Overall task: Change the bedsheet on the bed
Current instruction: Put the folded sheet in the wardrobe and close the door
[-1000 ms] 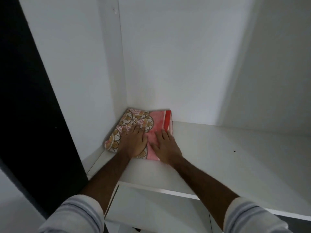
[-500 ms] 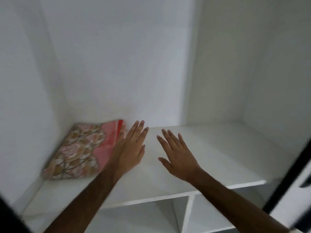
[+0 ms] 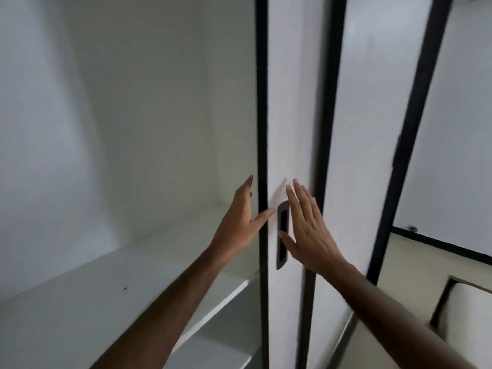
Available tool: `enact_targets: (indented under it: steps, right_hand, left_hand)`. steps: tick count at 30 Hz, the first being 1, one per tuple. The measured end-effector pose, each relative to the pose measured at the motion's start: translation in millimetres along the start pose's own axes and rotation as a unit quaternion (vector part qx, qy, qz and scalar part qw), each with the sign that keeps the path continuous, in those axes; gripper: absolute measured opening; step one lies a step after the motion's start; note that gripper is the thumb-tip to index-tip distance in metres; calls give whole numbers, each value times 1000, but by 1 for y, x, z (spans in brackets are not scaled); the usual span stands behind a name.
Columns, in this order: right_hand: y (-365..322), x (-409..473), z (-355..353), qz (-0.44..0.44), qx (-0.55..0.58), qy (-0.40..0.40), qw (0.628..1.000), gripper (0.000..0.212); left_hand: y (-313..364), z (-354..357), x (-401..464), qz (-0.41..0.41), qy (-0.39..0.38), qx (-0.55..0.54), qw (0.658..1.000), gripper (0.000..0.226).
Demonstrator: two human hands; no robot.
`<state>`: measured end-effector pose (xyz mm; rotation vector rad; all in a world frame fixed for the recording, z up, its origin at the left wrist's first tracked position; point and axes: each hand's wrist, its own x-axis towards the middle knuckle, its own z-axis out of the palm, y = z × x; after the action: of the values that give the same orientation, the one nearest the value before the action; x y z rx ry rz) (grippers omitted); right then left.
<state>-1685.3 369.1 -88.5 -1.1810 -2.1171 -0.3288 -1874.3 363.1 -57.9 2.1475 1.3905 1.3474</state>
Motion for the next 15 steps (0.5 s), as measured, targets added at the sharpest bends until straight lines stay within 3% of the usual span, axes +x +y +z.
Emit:
enact_targets:
  steps: [5, 15]
  right_hand:
    - [38, 9, 13, -28, -44, -64, 997, 110]
    - [43, 14, 17, -105, -80, -33, 991, 107]
  left_hand:
    - [9, 32, 29, -63, 83, -60, 993, 54]
    - [10, 22, 12, -58, 109, -50, 991, 48]
